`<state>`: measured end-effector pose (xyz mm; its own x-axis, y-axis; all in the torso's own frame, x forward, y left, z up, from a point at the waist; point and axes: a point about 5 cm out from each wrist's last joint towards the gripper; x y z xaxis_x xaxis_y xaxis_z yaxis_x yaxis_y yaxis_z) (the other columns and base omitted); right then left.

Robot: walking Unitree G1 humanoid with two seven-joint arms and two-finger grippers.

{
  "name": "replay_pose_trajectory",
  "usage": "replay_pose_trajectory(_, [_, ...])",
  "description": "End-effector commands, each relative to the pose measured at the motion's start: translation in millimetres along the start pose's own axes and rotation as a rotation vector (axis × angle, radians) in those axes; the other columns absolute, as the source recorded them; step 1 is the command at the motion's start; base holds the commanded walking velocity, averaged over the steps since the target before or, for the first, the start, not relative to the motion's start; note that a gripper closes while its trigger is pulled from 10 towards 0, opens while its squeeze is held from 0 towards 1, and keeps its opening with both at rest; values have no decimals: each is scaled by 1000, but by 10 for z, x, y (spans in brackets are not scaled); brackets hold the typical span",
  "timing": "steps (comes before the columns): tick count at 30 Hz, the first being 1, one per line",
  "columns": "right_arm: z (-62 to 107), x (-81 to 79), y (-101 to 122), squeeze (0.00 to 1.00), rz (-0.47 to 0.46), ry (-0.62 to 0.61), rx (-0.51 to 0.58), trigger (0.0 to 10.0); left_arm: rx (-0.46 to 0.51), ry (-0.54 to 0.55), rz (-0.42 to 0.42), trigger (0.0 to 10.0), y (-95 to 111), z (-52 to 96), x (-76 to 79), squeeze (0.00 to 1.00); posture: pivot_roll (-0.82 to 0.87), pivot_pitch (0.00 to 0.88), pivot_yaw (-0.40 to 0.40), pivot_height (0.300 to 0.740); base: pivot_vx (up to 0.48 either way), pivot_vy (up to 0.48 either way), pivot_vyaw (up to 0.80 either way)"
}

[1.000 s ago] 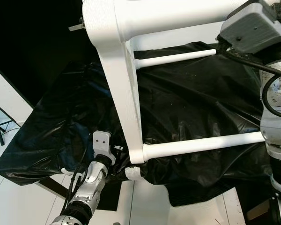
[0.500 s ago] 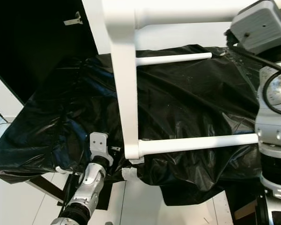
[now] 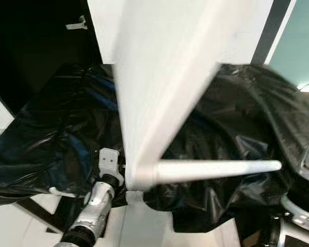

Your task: Building children table

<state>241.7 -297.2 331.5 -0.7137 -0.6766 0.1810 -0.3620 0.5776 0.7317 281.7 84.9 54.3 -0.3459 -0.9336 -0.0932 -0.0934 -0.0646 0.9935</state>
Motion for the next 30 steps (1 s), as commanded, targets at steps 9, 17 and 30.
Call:
replay_pose_trajectory(9, [572, 369, -1220, 118, 53, -319, -537, 0, -13, -13, 6, 10000, -31, 52, 45, 0, 1, 0, 112, 740, 0, 0, 0])
replay_pose_trajectory(17, [893, 542, -1443, 106, 67, -457, -625, 0, -14, -22, 0, 10000, -32, 78, 43, 0, -2, 0, 127, 740, 0, 0, 0])
replay_pose_trajectory(30, [711, -216, -1420, 988, -644, -272, -708, 0, -11, -19, -3, 10000, -18, 79, 36, 0, 17, 0, 122, 740, 0, 0, 0])
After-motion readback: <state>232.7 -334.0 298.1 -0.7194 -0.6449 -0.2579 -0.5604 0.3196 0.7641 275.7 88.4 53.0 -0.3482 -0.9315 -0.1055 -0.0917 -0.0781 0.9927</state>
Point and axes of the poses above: a point about 5 cm out from each wrist's last joint towards the gripper, its own z axis pointing back from the gripper into the wrist, its own y axis along the axis of the wrist's last joint, x = y × z, and after that the axes turned 8 degrees about -z, right-handed
